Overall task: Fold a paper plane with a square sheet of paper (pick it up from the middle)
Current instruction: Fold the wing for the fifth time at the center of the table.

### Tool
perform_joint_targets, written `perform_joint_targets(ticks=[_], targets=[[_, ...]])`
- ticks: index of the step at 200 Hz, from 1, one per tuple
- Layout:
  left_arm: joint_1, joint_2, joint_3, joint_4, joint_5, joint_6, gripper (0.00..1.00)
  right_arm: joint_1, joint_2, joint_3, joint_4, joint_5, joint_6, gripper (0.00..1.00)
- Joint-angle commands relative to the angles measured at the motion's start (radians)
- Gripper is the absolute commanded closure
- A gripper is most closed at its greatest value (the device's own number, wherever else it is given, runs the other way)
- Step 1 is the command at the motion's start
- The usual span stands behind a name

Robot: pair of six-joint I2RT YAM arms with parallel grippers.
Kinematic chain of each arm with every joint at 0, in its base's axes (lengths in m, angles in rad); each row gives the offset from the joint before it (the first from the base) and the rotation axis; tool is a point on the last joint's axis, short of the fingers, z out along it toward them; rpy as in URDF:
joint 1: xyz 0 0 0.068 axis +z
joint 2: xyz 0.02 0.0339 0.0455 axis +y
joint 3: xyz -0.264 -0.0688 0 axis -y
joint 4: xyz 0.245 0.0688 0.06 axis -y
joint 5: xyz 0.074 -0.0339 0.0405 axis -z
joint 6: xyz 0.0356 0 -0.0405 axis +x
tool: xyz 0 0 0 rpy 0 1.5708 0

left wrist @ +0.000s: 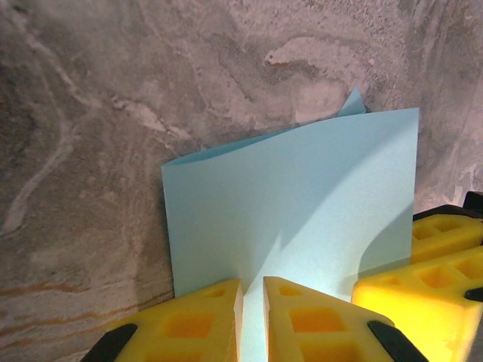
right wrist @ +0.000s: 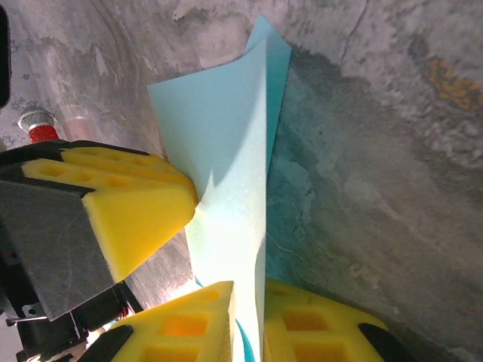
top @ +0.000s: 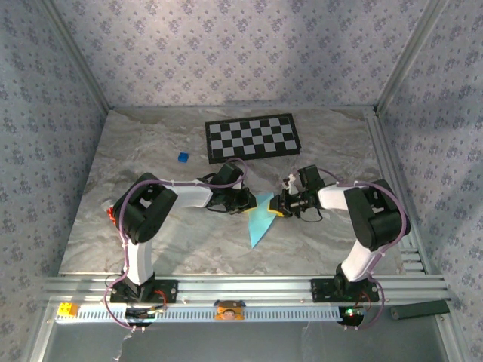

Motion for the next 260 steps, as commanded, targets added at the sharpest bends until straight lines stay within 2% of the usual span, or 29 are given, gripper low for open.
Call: perform_joint_targets(ticks=[1, 32, 49, 74, 120, 148, 208, 260], targets=[[-0.005, 0.021, -0.009, -0.039, -0.002, 0.017, 0.84, -0.012, 0.006, 0.026, -0.006, -0.029, -0.026, 0.87], [-0.005, -0.006, -0.016, -0.024, -0.015, 0.017, 0.80, -0.014, -0.003, 0.023, -0.006, -0.025, -0.015, 0.95], [-0.004, -0.054, -0.026, -0.017, -0.064, 0.024, 0.73, -0.016, -0.022, 0.010, 0.009, -0.007, 0.001, 0.99], [-0.005, -0.169, -0.059, -0.009, -0.158, 0.051, 0.58, -0.020, -0.083, -0.030, 0.059, 0.055, 0.120, 1.00], [-0.035, -0.288, -0.079, -0.087, -0.237, 0.156, 0.57, -0.019, -0.195, -0.116, 0.137, 0.205, 0.357, 1.00], [-0.109, -0.302, -0.083, -0.121, -0.300, 0.230, 0.59, -0.016, -0.206, -0.133, 0.154, 0.214, 0.437, 1.00], [-0.354, -0.188, 0.095, -0.358, -0.644, 0.415, 0.58, -0.014, -0.220, -0.113, 0.116, 0.209, 0.444, 1.00], [-0.466, -0.057, 0.231, -0.473, -0.823, 0.488, 0.57, -0.014, -0.221, -0.111, 0.114, 0.207, 0.448, 1.00]])
